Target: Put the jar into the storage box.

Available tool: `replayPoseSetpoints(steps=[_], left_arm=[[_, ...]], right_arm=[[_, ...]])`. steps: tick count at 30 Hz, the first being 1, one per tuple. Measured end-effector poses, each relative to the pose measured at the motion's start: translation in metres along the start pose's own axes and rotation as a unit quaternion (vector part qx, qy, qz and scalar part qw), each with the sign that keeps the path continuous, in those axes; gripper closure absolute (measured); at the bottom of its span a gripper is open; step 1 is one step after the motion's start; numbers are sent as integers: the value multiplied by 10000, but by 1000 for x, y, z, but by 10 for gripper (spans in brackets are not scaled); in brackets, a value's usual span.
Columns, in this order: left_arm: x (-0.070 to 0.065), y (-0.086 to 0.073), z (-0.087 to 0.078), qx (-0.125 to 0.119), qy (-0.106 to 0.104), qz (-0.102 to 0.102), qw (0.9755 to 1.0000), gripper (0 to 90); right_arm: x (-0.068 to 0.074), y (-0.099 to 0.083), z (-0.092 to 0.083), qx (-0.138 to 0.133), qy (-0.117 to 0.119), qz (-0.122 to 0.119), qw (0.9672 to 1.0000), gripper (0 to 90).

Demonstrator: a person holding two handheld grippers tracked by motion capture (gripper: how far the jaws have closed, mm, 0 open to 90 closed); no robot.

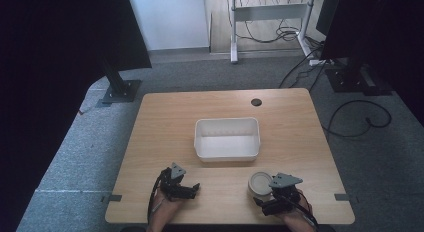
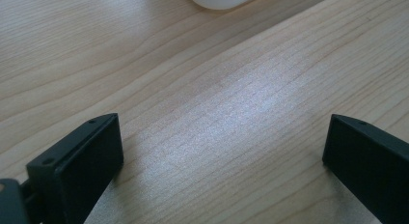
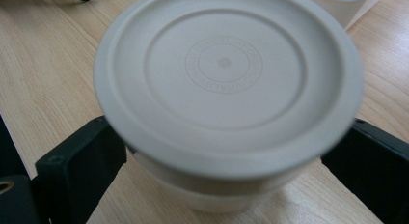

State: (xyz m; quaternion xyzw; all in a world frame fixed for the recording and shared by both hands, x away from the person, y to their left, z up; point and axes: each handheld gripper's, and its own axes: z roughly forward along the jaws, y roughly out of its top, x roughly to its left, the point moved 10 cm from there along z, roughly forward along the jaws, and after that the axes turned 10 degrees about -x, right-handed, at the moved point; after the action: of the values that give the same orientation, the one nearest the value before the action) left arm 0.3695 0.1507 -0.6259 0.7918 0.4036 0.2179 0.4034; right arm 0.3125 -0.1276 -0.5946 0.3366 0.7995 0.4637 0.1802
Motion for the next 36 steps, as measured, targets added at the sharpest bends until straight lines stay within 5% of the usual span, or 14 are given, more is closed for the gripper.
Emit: replayPoseSetpoints(steps=[11,18,36], left_arm=[[0,0,0,-1,8,-7,10000,2],[0,0,0,0,8,-7,10000,2],[0,0,0,1,10,-8,10000,2]], right_arm=[[2,1,13,104,30,79,9999,86],[2,2,14,200,-259,89,9994,97],[-5,21,12,44,-368,116,9992,97]])
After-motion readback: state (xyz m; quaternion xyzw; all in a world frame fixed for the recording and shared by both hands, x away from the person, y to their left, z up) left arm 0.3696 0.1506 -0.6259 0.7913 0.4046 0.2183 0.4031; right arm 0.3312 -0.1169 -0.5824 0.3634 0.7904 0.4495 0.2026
